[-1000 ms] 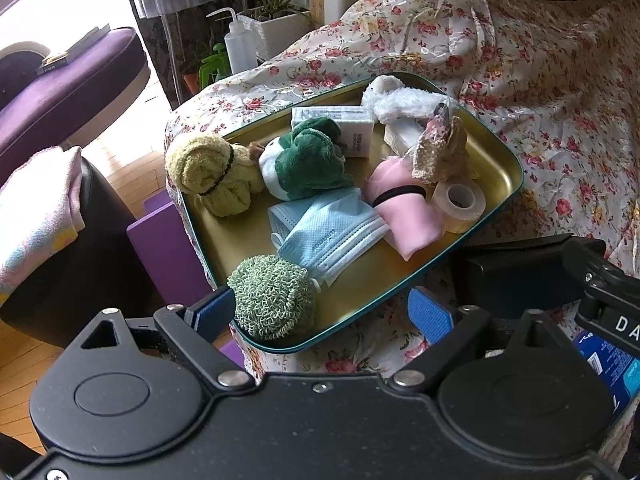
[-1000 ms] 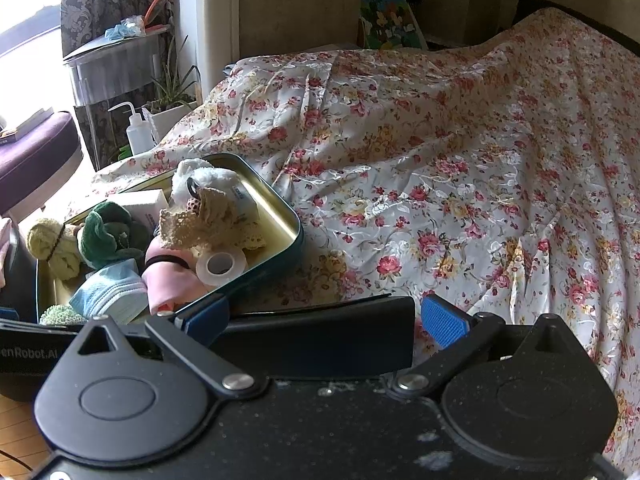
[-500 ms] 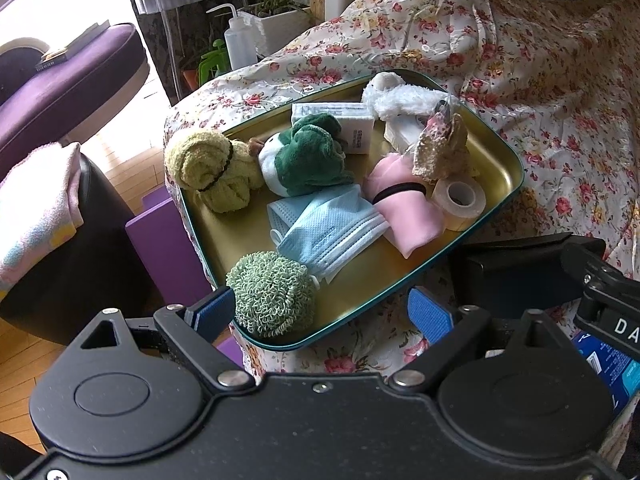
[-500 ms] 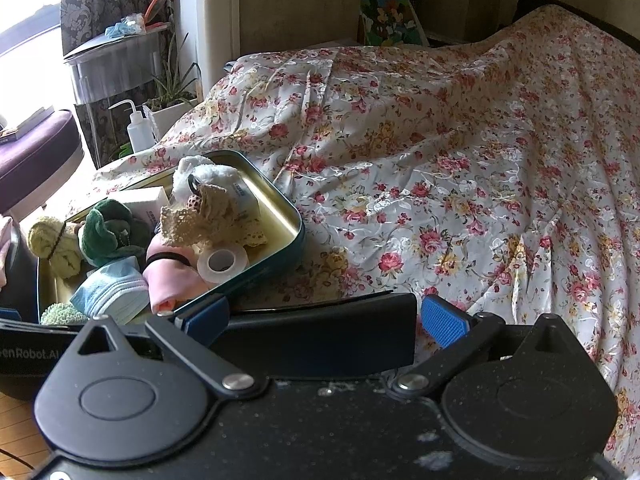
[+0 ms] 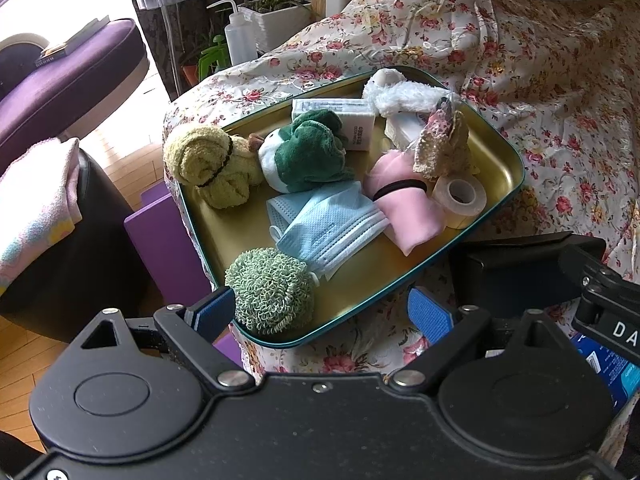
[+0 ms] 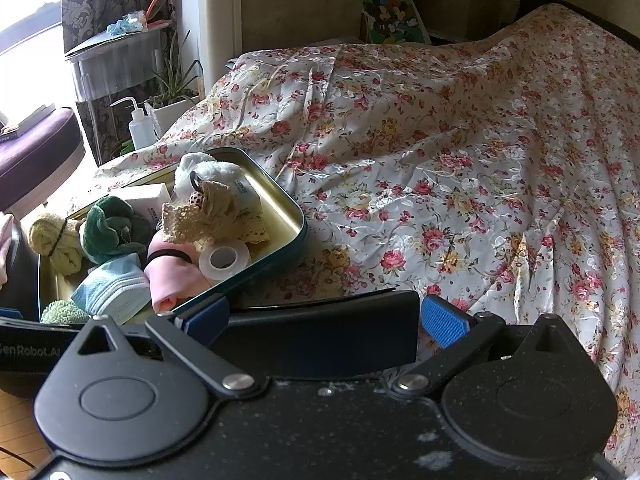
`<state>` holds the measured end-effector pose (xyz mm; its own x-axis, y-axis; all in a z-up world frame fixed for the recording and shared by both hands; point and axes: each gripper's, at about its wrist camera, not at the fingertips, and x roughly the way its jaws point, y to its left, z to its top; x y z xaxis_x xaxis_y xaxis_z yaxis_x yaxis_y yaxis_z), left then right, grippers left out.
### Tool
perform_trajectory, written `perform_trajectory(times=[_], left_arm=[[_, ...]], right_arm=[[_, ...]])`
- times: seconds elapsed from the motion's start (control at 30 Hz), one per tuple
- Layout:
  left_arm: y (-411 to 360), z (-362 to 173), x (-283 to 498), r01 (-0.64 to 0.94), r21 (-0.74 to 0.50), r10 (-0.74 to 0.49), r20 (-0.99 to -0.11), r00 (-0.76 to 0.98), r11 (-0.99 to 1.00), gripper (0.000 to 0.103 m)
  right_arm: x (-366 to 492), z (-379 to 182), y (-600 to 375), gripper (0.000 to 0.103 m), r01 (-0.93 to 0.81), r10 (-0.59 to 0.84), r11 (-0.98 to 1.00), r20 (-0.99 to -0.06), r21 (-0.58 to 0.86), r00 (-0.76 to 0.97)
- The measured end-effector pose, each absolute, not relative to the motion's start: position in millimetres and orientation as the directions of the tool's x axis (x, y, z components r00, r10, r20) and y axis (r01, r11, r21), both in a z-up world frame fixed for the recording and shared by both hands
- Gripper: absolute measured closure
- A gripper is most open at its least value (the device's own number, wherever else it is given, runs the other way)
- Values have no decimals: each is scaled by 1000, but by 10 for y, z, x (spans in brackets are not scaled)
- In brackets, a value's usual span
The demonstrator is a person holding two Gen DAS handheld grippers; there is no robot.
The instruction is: Organize soft objects
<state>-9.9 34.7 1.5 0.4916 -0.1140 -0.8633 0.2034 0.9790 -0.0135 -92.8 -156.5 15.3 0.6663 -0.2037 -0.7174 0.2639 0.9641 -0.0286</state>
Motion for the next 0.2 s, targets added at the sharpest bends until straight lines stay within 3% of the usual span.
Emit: perform_trajectory(times=[0.2], left_arm=[[344,15,-98,204,-13,-114,-863,492,979,12]], right_arm=[[-928,153,-1566,0,264,-204,964,-717,-29,666]])
